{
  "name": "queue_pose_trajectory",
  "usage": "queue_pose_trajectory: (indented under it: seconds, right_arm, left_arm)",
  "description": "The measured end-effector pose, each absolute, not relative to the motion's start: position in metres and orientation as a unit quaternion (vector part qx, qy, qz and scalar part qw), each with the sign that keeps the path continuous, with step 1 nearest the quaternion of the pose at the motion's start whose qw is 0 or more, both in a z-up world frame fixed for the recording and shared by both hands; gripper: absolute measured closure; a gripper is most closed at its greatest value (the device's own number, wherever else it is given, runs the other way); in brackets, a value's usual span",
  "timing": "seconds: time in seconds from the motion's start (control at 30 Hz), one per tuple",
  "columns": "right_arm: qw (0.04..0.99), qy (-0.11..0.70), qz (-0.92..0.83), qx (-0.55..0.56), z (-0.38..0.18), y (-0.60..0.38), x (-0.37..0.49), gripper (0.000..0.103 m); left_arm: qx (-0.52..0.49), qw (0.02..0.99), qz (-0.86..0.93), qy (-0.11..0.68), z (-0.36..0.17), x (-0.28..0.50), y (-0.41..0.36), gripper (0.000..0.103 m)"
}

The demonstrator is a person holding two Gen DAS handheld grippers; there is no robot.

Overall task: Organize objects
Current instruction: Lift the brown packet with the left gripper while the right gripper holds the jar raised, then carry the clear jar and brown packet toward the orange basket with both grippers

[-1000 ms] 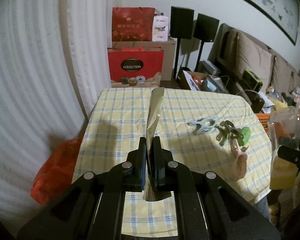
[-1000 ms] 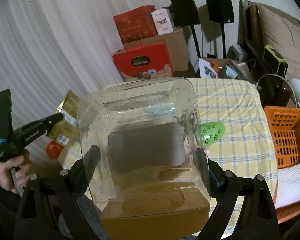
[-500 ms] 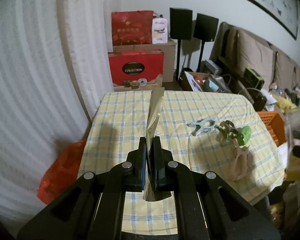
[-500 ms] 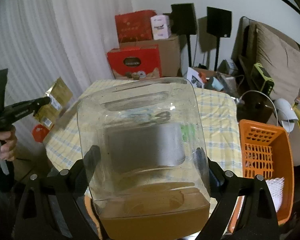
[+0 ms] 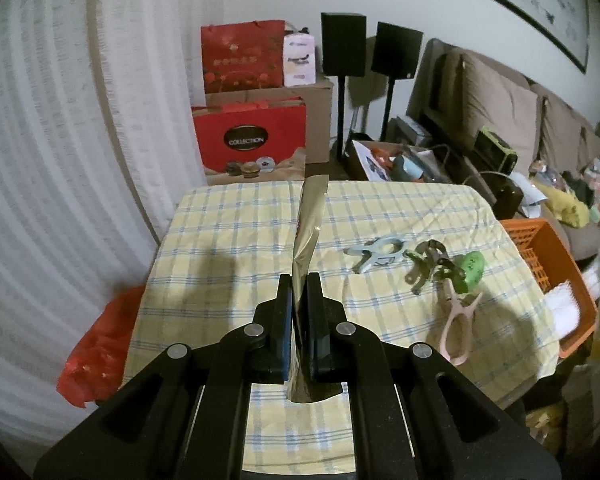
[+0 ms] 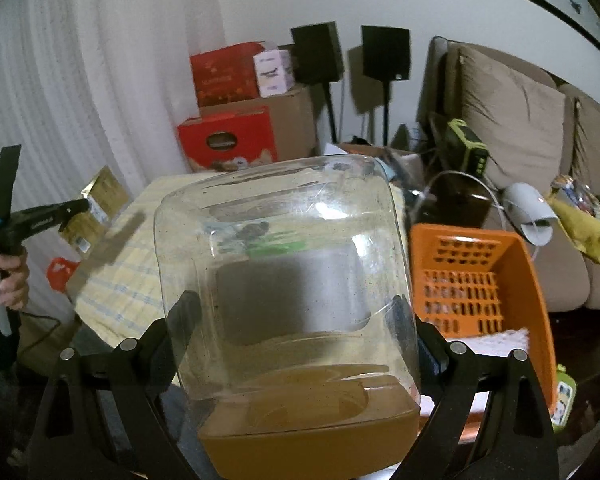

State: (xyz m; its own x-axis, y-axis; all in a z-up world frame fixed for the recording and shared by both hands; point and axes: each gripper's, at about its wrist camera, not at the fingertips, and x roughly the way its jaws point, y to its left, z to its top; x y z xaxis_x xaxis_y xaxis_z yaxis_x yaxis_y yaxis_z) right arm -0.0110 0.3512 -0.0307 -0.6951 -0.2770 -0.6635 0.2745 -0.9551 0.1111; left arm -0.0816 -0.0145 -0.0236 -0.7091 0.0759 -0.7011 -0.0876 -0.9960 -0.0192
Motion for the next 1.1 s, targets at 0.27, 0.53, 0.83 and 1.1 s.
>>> queue_pose_trajectory:
  seconds: [0.27, 0.53, 0.83, 1.1]
  right_arm:
    - [0.140, -0.038, -0.924, 0.353, -0.038, 0.386, 0.003, 0.009]
    - [0.151, -0.048, -0.929, 0.336, -0.046, 0.389, 0.010, 0.009]
    - [0.155, -0.045, -0.928, 0.337, -0.037, 0.396, 0.000, 0.009]
    - [0.153, -0.050, -0.928, 0.335, -0.036, 0.416, 0.004, 0.009]
  left_arm:
    - [-0.377, 0.049, 0.925, 0.021, -0.023, -0.082, 0.013, 0.097]
    - [-0.365, 0.028, 0.930, 0.012, -0.014, -0.072, 0.028, 0.097]
    - [-0.361, 0.028, 0.932, 0.014, -0.009, -0.067, 0.045, 0.097]
    - [-0.358, 0.033, 0.933, 0.012, -0.006, -0.060, 0.055, 0.097]
